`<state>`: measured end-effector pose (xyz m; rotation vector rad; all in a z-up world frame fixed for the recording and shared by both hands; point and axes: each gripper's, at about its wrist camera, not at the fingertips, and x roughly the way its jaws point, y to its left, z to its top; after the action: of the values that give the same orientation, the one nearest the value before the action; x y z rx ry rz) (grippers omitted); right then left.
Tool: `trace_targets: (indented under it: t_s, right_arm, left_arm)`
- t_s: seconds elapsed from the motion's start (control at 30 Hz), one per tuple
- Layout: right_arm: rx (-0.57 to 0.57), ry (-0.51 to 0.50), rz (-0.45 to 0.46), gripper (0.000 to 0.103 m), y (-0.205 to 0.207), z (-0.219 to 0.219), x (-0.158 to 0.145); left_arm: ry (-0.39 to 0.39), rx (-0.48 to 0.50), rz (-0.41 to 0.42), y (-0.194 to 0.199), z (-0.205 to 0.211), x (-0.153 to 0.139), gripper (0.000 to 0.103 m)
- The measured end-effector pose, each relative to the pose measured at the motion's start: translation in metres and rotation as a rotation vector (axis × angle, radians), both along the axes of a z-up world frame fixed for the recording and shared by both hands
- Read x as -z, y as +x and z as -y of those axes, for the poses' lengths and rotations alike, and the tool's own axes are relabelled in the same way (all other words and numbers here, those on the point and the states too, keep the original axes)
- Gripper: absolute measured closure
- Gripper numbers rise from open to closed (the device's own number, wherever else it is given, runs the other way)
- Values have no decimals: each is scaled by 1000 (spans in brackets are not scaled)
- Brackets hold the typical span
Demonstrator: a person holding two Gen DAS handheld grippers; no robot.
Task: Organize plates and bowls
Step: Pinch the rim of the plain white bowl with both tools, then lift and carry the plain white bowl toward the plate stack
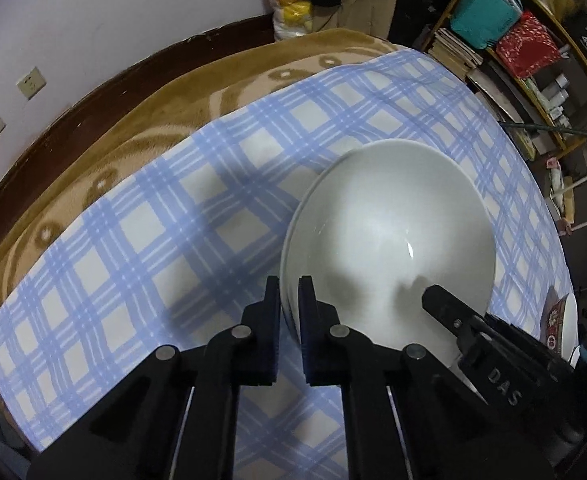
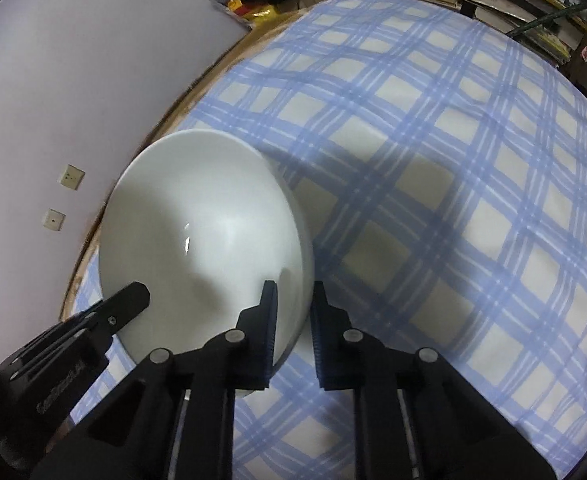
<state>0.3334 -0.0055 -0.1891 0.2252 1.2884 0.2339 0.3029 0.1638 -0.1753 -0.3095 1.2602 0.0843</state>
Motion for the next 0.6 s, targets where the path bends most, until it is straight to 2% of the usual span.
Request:
trace_targets:
  t_s: [0.2, 0.4, 0.6]
  right_arm:
    - [-18, -24, 28, 86, -13, 4, -15]
    - [-23, -15, 57, 85, -29, 21, -37]
    - [9, -5, 83, 85, -50, 47, -59]
  left_arm:
    - [5, 24, -9, -12, 10, -7, 94]
    - [-14, 12, 20, -27, 24, -29, 94]
    - [-22, 46, 43, -38, 48, -54, 94]
